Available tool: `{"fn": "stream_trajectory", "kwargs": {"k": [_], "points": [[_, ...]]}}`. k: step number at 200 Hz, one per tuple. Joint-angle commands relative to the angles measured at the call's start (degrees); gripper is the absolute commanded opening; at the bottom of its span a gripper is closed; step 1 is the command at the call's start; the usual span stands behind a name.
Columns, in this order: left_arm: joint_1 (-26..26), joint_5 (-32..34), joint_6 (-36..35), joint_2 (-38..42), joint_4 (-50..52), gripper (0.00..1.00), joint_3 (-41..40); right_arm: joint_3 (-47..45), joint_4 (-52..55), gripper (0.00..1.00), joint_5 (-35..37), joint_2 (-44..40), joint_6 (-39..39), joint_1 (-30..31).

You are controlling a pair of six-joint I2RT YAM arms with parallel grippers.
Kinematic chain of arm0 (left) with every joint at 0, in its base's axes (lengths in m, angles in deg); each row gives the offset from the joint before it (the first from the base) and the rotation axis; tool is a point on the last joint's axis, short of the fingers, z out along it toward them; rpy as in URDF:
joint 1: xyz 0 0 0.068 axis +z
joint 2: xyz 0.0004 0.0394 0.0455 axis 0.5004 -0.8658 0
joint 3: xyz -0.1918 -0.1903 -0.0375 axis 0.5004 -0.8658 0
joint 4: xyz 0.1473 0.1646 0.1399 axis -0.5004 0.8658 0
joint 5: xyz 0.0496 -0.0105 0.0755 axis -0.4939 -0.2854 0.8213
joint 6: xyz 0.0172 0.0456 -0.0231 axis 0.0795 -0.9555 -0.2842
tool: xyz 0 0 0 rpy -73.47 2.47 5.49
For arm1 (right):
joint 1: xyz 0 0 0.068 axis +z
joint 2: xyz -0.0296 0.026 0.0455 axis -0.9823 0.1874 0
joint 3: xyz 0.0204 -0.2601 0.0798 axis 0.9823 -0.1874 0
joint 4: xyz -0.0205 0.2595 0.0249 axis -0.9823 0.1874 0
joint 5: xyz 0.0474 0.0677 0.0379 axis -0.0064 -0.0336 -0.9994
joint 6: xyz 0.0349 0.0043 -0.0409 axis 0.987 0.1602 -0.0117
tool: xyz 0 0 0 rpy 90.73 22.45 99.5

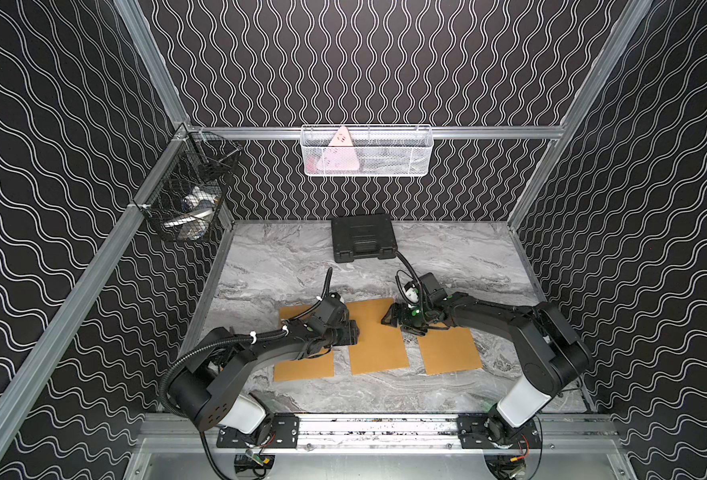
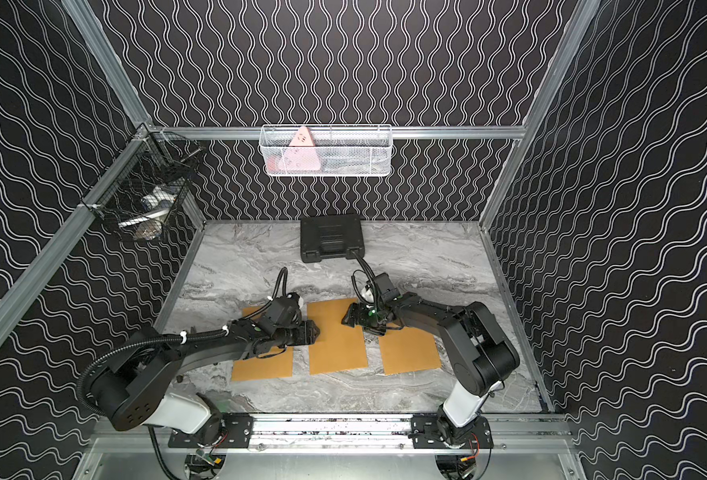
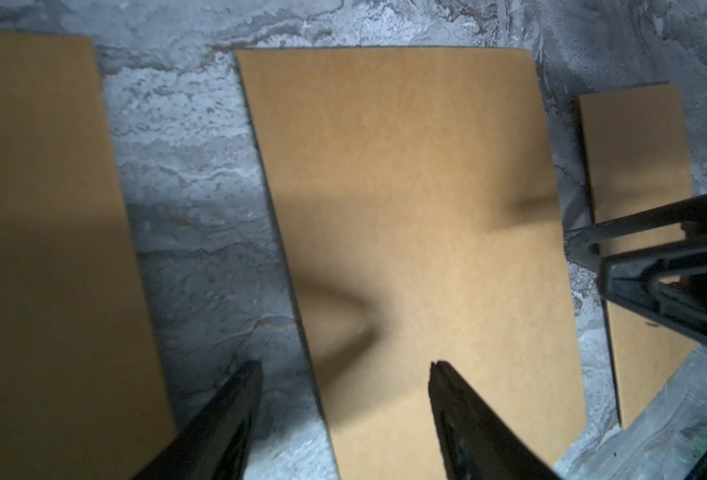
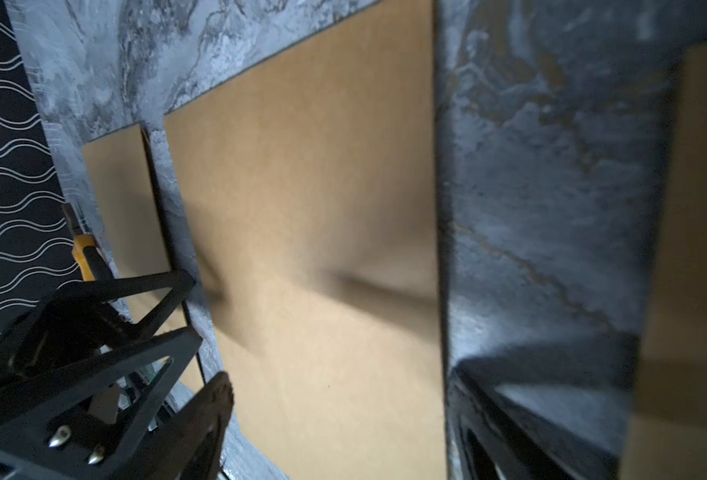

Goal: Open the file bag
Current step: Pick up the file bag from the center of the board.

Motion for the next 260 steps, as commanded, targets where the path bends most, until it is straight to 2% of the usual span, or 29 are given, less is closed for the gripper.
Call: {"fn": "stream_trajectory", "kwargs": {"k": [1, 74, 133, 213, 260], "points": [[-0.08, 0.12, 1.43, -1.2, -0.89, 0.66, 0.11, -0.46, 0.16, 0.82, -0.33, 1.12, 0.32, 0.05], [-0.13, -0.03, 1.71, -5.24, -2.24, 0.5, -0.05, -1.69, -6.03, 0.82, -7.41, 2.19, 2.2, -0.59], [-0.06, -0.47, 2.12, -7.27, -3.5, 0.48, -0.07, -2.64, -9.32, 0.81, -11.19, 0.18, 3.71, -1.96], [-0.11, -0.91, 2.66, -8.77, -4.67, 0.44, -0.33, -3.91, -10.52, 0.8, -10.07, -4.16, 4.55, -3.38], [-0.06, -1.18, 3.0, -8.97, -5.0, 0.43, -0.6, -5.11, -14.04, 0.78, -11.81, -4.15, 5.82, -3.71]]}}
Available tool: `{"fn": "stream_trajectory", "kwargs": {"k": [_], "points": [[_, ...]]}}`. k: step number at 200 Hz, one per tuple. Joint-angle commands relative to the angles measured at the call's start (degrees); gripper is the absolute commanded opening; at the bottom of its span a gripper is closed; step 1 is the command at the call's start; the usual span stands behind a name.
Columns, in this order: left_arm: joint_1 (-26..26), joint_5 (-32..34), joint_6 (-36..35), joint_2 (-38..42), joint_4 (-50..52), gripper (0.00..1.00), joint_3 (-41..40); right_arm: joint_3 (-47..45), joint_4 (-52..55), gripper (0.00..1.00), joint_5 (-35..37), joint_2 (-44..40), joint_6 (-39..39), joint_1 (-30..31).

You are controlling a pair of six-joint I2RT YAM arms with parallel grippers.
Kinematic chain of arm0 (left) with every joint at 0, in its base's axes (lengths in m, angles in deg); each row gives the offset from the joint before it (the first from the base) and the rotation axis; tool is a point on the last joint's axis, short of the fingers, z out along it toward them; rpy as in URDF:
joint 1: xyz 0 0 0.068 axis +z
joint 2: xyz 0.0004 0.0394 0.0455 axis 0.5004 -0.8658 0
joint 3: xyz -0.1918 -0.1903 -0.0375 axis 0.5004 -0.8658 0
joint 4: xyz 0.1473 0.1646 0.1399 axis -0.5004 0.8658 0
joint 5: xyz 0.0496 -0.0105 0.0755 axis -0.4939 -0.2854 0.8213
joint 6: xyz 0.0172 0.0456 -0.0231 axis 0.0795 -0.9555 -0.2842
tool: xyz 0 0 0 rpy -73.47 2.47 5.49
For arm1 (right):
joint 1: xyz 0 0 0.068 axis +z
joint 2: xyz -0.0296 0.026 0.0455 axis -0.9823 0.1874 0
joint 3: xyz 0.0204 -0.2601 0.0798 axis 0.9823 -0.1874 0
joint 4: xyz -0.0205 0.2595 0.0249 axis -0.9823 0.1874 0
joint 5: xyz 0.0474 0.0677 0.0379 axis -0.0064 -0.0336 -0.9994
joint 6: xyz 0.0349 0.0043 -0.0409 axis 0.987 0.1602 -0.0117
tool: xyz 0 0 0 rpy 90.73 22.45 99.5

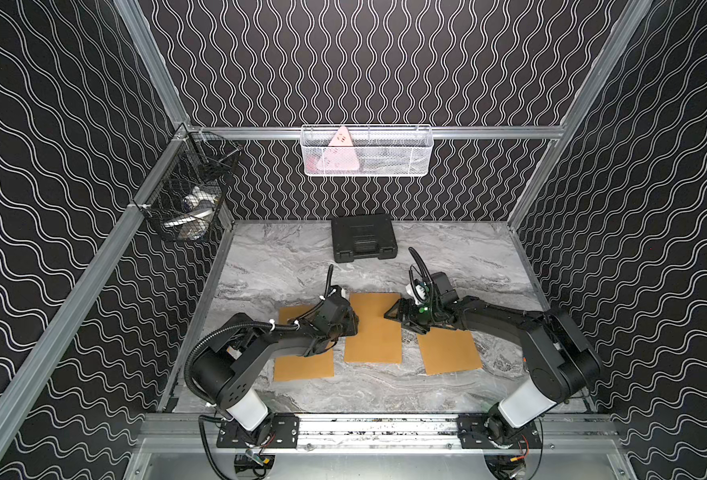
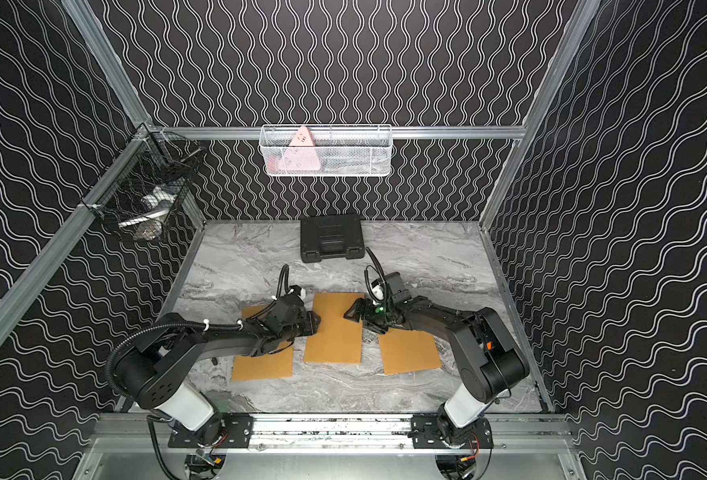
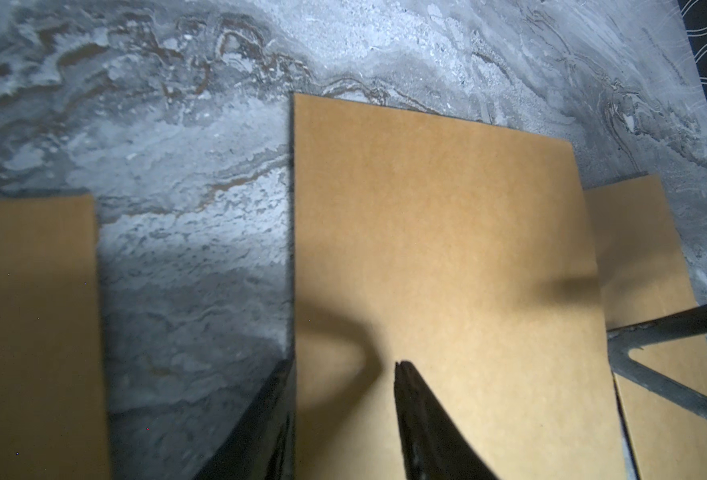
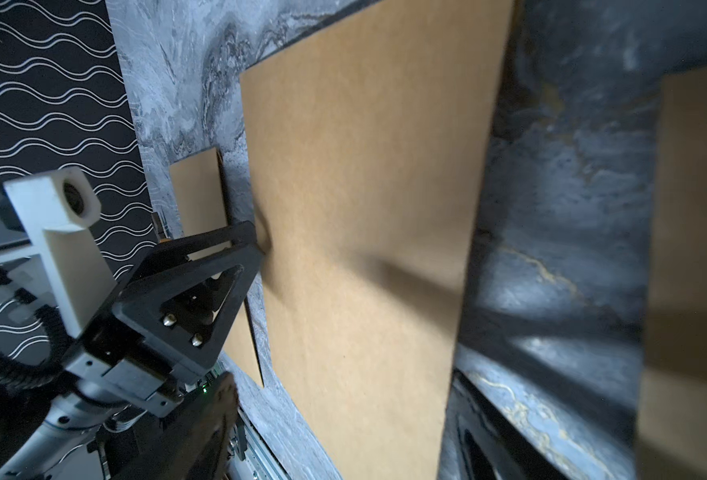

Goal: Open the file bag
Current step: Pick up the file bag from the center of the board.

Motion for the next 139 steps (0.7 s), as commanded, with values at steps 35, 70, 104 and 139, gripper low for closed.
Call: {"fn": "stream_trajectory", "kwargs": {"k": [35, 70, 104, 139], "points": [[-0.19, -6.34, 2.13, -1.45, 8.84, 0.41, -0.53, -1.17, -8.13, 0.75, -3.64, -1.94, 1.13, -0.13], [-0.22, -6.85, 2.54, -2.19, 8.1, 0.4, -0.71, -0.73, -6.57, 0.71, -1.23, -3.73, 0.2, -0.27], [-0.21, -6.86, 2.58, -2.37, 8.18, 0.39, -0.62, -1.33, -7.83, 0.65, -0.86, -4.0, 1.08, -0.31], [-0.2, -6.77, 2.75, -2.26, 8.18, 0.38, -0.62, -0.75, -6.83, 0.49, -0.78, -3.05, 1.0, -0.31]]}}
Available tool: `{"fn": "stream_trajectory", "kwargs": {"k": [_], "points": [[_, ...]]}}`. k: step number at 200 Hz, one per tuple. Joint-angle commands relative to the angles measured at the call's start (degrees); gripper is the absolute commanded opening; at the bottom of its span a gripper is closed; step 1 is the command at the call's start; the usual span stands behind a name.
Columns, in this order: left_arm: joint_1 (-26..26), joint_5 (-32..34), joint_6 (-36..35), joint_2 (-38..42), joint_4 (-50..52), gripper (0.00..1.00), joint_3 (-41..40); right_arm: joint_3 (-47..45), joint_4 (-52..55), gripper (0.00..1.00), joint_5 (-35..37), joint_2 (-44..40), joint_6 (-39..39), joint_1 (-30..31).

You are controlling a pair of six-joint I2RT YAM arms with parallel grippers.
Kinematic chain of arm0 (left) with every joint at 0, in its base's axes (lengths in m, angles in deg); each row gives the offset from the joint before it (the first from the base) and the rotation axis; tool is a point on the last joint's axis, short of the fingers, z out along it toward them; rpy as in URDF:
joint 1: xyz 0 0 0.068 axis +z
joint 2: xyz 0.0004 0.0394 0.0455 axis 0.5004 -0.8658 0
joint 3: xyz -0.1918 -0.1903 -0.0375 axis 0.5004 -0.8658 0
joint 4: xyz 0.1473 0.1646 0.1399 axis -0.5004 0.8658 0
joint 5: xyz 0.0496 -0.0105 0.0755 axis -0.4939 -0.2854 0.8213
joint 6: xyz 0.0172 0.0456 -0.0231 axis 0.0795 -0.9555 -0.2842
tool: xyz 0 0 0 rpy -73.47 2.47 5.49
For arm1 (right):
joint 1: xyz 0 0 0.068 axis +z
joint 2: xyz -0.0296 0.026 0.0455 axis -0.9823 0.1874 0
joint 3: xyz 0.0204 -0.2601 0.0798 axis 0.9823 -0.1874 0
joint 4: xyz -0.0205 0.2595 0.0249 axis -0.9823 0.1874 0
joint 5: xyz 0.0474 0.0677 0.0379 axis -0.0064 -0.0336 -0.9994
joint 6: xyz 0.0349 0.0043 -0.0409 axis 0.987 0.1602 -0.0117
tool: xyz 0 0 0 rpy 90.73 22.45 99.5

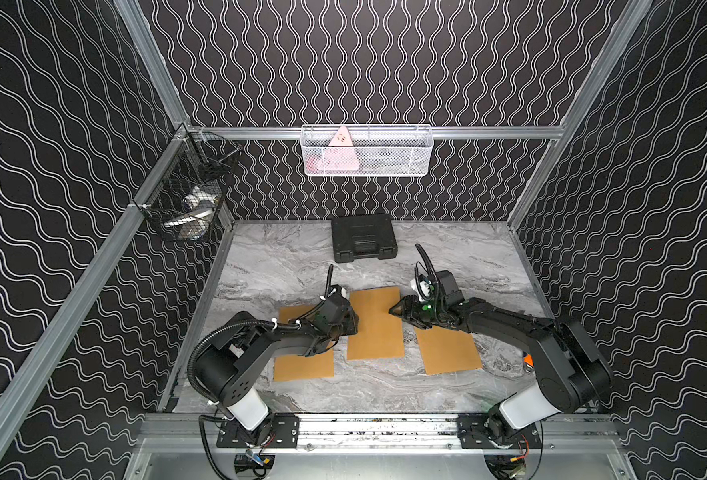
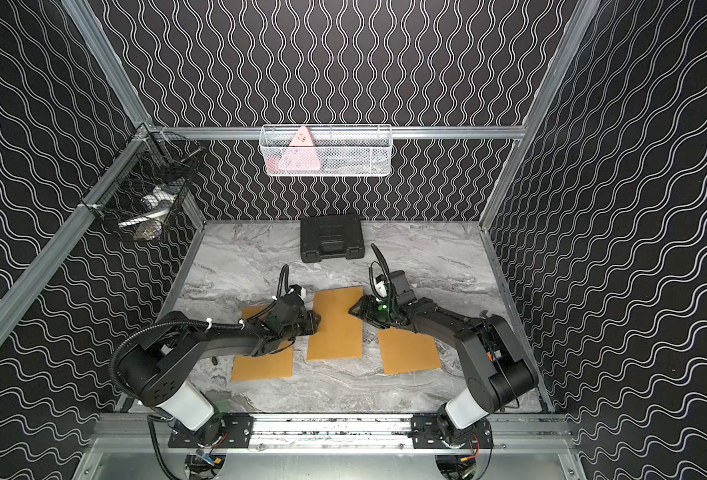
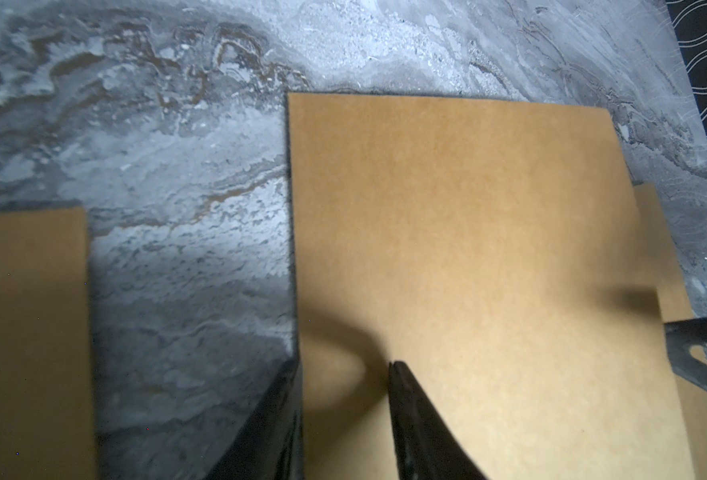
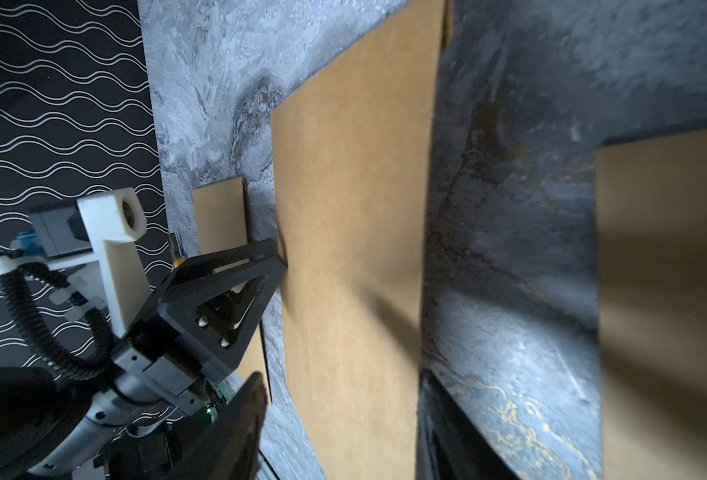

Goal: Open the file bag
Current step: Pick up the file bag from the center of the board.

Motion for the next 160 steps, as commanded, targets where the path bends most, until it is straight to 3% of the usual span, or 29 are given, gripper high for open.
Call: {"fn": "stream_trajectory", "kwargs": {"k": [1, 77, 104, 128, 160], "points": [[-0.24, -6.88, 2.31, -0.94, 10.04, 0.38, -0.62, 0.68, -4.0, 0.49, -3.4, 0.63, 0.33, 0.35], [-0.19, -7.59, 2.93, -1.39, 9.42, 0.38, -0.27, 1.42, -1.19, 0.33, -2.42, 0.6, -0.89, 0.35], [-0.2, -7.86, 3.1, -0.59, 9.47, 0.39, -0.01, 1.65, 0.75, 0.18, -1.99, 0.01, -1.75, 0.35], [-0.23, -7.31, 2.54, 2.15, 10.98, 0.49, 0.32, 1.79, 3.16, 0.08, -1.37, -1.73, -3.37, 0.34], [-0.1, -5.75, 0.37, 8.09, 15.35, 0.64, 2.63, 2.33, 7.0, 0.04, -0.22, -5.79, -5.98, -0.04]]}}
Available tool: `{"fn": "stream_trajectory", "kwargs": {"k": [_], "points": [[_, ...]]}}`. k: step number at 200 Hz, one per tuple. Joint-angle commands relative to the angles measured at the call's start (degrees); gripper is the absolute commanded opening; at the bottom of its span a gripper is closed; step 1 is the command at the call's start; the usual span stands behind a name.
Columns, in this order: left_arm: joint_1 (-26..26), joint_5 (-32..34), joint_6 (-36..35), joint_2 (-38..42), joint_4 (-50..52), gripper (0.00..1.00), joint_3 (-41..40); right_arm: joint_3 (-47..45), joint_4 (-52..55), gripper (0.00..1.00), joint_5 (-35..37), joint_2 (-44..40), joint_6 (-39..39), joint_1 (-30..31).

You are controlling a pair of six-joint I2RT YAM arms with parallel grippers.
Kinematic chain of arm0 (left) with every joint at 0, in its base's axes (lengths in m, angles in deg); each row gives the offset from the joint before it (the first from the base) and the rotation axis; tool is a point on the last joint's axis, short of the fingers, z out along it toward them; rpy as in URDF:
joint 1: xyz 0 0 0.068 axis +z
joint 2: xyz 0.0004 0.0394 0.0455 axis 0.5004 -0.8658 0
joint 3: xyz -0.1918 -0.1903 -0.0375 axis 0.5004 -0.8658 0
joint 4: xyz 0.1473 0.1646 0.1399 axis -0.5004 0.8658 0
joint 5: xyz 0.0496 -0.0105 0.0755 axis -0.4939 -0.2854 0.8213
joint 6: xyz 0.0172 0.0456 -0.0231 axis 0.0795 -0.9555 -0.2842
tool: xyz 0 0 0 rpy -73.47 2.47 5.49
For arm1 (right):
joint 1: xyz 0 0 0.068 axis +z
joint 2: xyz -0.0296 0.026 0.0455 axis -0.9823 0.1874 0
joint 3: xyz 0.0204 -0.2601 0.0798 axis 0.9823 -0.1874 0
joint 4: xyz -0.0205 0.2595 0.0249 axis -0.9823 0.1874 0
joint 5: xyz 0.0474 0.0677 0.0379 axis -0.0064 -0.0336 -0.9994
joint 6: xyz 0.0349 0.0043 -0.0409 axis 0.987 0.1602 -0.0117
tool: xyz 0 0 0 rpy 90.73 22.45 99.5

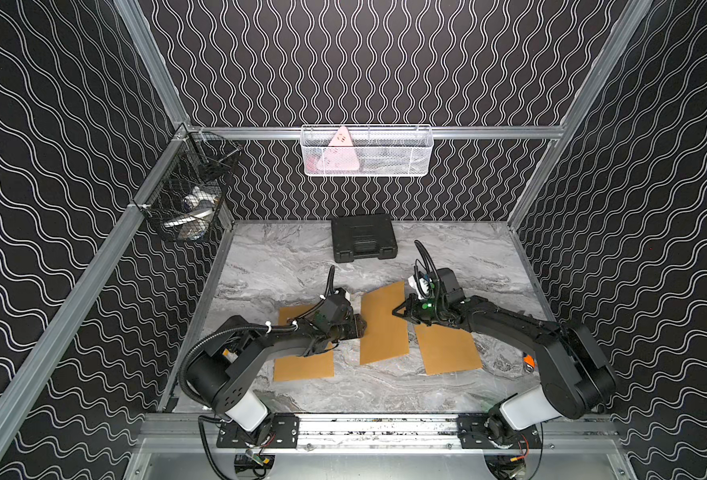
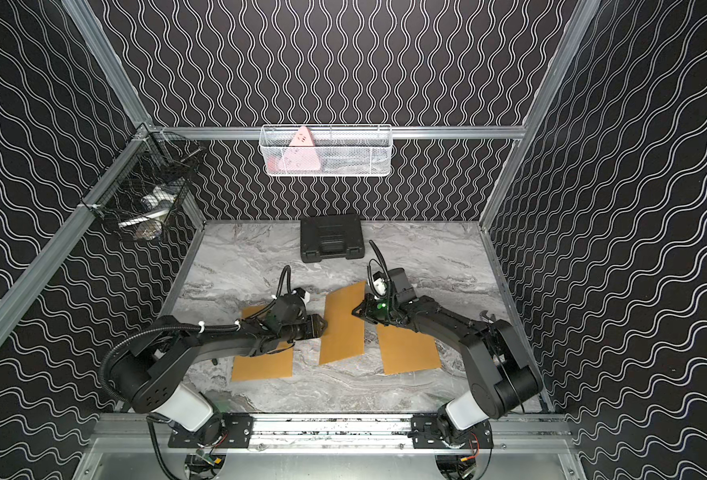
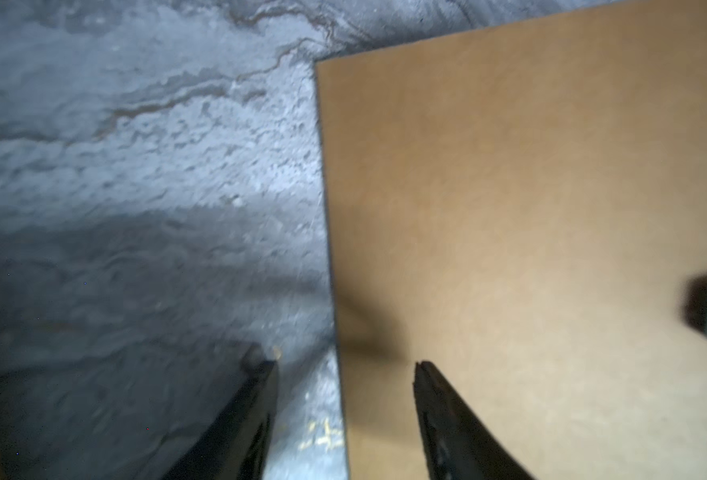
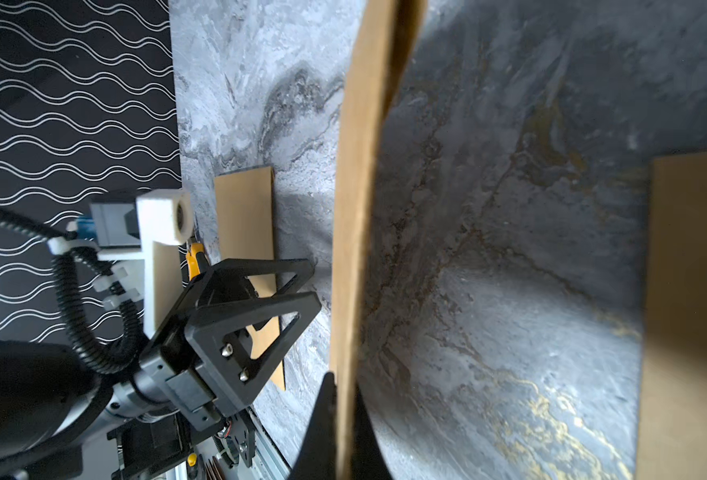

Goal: Open the file bag
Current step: Pick up the file bag from the center of the board.

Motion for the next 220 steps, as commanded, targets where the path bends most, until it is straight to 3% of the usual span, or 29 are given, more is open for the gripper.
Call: {"fn": "stream_trajectory", "kwargs": {"k": [1, 26, 52, 113, 140, 195, 220], "points": [[0.05, 1.34, -1.35, 3.59, 8.08, 0.64, 1.69, 0.9, 3.73, 0.04, 0.99, -2.52, -3.06, -0.3], [0.27, 0.09, -2.35, 6.67, 9.41, 0.65, 4.15, 1.19, 3.7, 0.03, -2.28, -4.91, -3.34, -2.39], [1.03, -5.3, -1.83, 8.02, 6.78, 0.65, 5.0, 1.99, 2.98, 0.03, -6.99, -6.36, -2.99, -4.26], [7.4, -19.19, 7.14, 7.28, -12.83, 0.65, 0.51, 4.06, -2.6, 0.02, -19.0, -7.73, 0.22, -6.59], [8.96, -23.09, 11.75, 5.2, -23.18, 0.64, -0.75, 4.7, -4.34, 0.02, -21.05, -7.55, 1.17, -6.59], [9.16, -25.81, 16.1, 2.74, -32.84, 0.54, -0.46, 4.19, -6.39, 0.02, -21.36, -6.02, 1.9, -6.56], [9.18, -26.08, 16.69, 2.98, -34.2, 0.41, -0.77, 3.85, -6.57, 0.02, -20.97, -5.11, 1.79, -6.57]]}}
